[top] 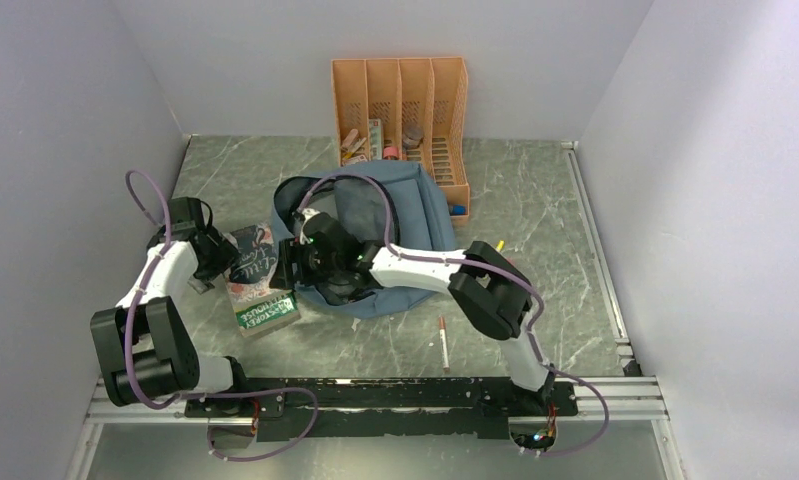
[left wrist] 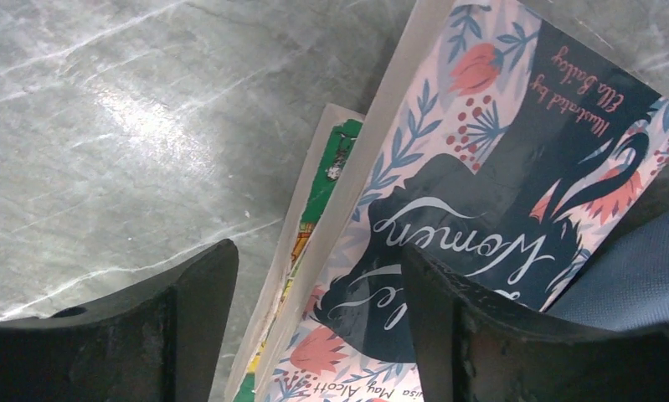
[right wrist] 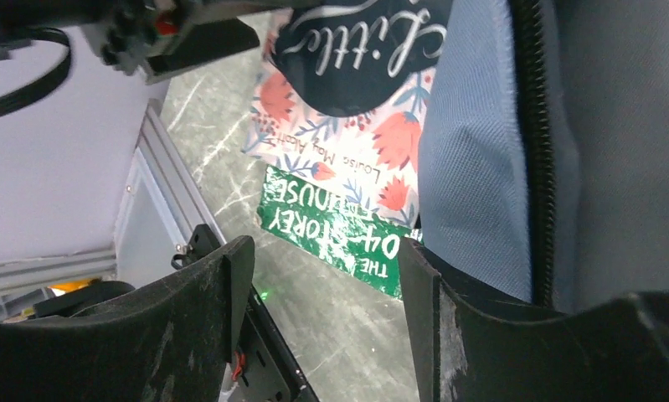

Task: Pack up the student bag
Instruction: Pick up the book from the center of the board.

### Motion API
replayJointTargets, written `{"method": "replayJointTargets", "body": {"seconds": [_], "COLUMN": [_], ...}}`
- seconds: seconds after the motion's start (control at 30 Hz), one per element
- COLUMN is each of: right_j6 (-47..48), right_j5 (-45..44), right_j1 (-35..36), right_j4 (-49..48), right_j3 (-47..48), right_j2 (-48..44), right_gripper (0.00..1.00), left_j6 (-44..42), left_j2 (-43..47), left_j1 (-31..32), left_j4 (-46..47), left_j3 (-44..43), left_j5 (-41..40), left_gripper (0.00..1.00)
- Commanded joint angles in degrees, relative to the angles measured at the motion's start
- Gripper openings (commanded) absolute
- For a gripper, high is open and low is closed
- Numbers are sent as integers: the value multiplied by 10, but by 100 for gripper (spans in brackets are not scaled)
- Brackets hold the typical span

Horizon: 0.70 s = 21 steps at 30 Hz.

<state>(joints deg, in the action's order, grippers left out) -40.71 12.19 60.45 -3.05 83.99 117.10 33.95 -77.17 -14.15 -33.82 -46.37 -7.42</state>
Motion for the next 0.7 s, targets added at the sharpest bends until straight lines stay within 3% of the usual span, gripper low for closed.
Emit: {"method": "replayJointTargets", "body": {"seconds": [0.0,0.17,0.43,0.67], "right_j6": [-53,-63,-55,-66], "right_j5": [26,23,-51,-55], "right_j1": [4,4,3,1], "right_j4": [-26,-17,59,70], "right_j3": [22,33,60,78], "right_j2": [32,57,82,114], "right_gripper": [67,67,76,80], "left_j6": [-6,4,16,13], "left_j2": [-2,5,-9,-25], "left_j1": [-4,-5,-12,-14], "left_j4": [19,17,29,41], "left_j3": [14,39,62,66], "left_j5": [18,-9,-7,9], "left_gripper": [72,58,28,5]}}
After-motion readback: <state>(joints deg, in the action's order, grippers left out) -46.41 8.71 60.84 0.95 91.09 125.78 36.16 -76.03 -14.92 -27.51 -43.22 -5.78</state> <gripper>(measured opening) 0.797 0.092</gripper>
